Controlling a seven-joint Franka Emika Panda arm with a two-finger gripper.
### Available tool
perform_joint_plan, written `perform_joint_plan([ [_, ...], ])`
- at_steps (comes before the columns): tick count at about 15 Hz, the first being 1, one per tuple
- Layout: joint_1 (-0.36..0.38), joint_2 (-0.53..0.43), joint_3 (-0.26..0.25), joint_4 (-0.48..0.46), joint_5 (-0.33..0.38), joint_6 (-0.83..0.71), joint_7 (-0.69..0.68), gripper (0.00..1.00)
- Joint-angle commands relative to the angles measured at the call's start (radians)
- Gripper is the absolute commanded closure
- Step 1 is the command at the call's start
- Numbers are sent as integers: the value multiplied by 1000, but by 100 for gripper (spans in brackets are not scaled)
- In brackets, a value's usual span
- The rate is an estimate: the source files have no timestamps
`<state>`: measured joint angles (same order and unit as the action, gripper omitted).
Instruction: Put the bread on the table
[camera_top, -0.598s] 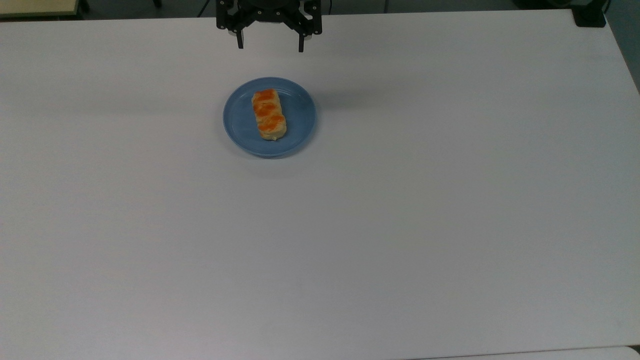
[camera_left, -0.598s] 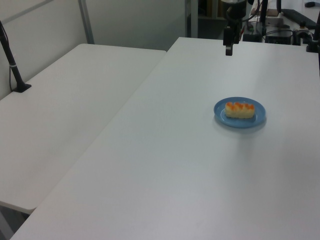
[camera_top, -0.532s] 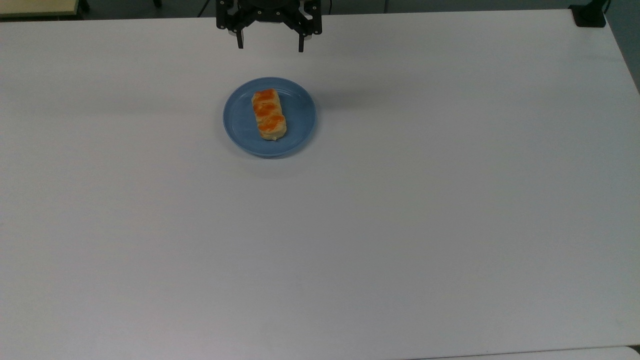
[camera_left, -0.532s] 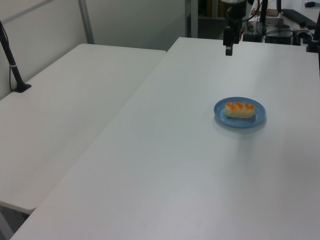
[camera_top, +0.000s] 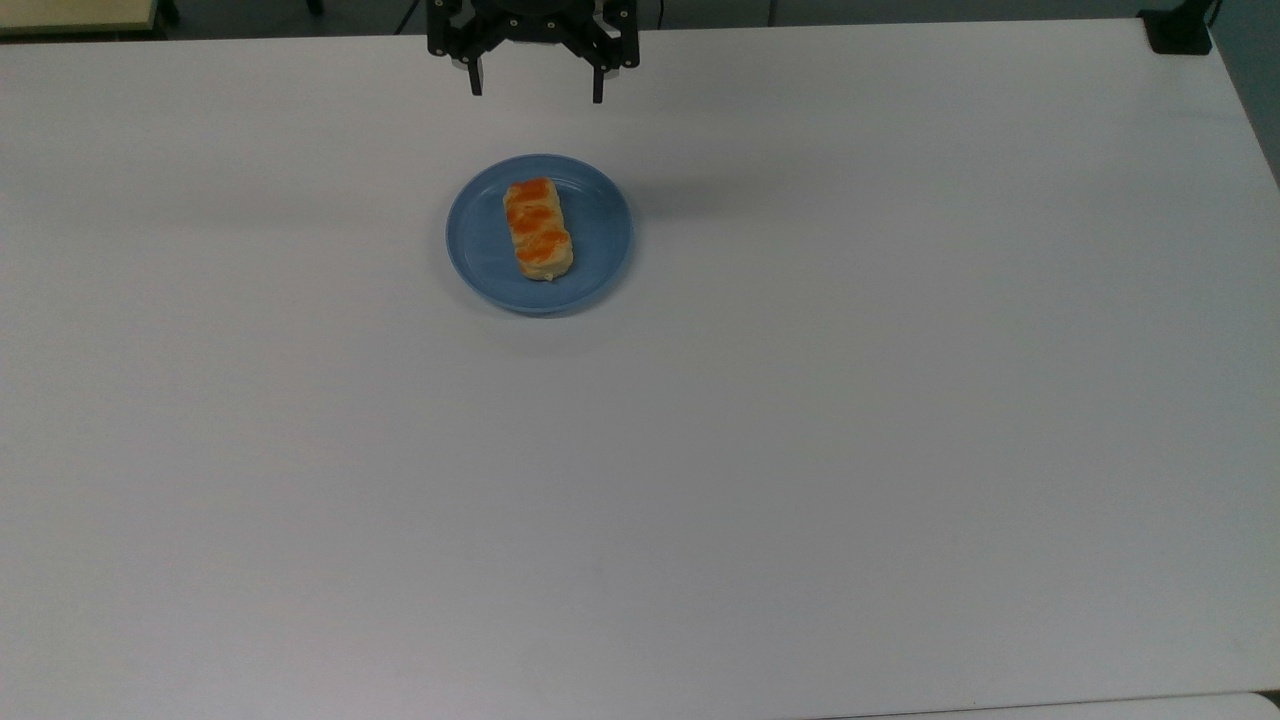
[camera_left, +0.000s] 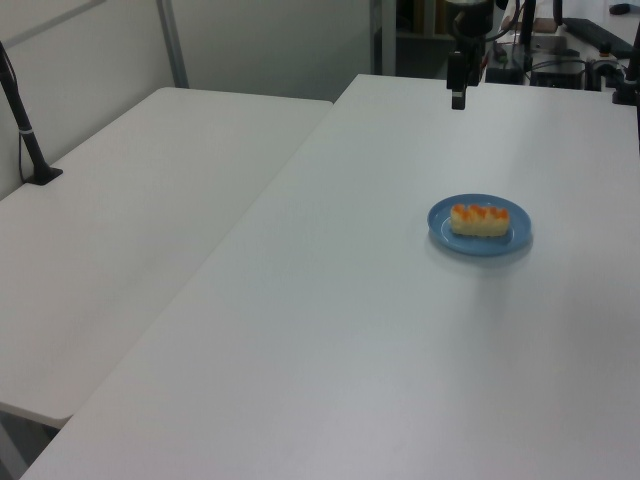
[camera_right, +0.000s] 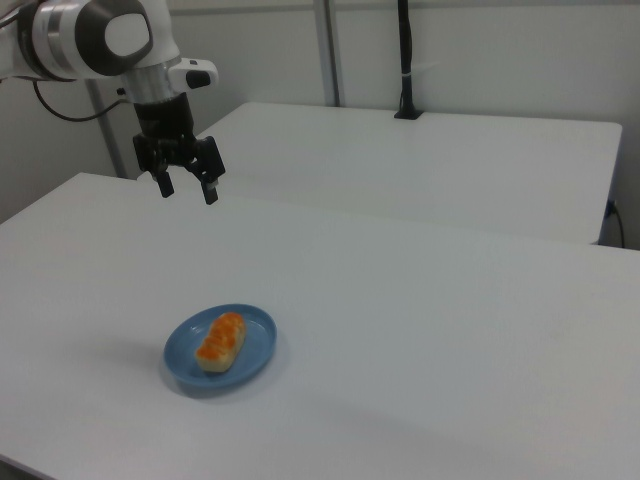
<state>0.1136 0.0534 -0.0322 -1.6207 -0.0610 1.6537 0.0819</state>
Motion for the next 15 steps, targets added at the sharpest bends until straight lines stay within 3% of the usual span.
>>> perform_joint_plan([
  [1, 5, -30, -5, -62, 7, -19, -43, 0],
  [5, -15, -38, -6, -213, 4, 0, -125, 0],
  [8, -35, -27, -5, -381, 3, 192, -126, 0],
  [10, -37, -11, -5, -486, -41, 321, -125, 0],
  [15, -57, 52, -5, -493, -48, 395, -125, 0],
])
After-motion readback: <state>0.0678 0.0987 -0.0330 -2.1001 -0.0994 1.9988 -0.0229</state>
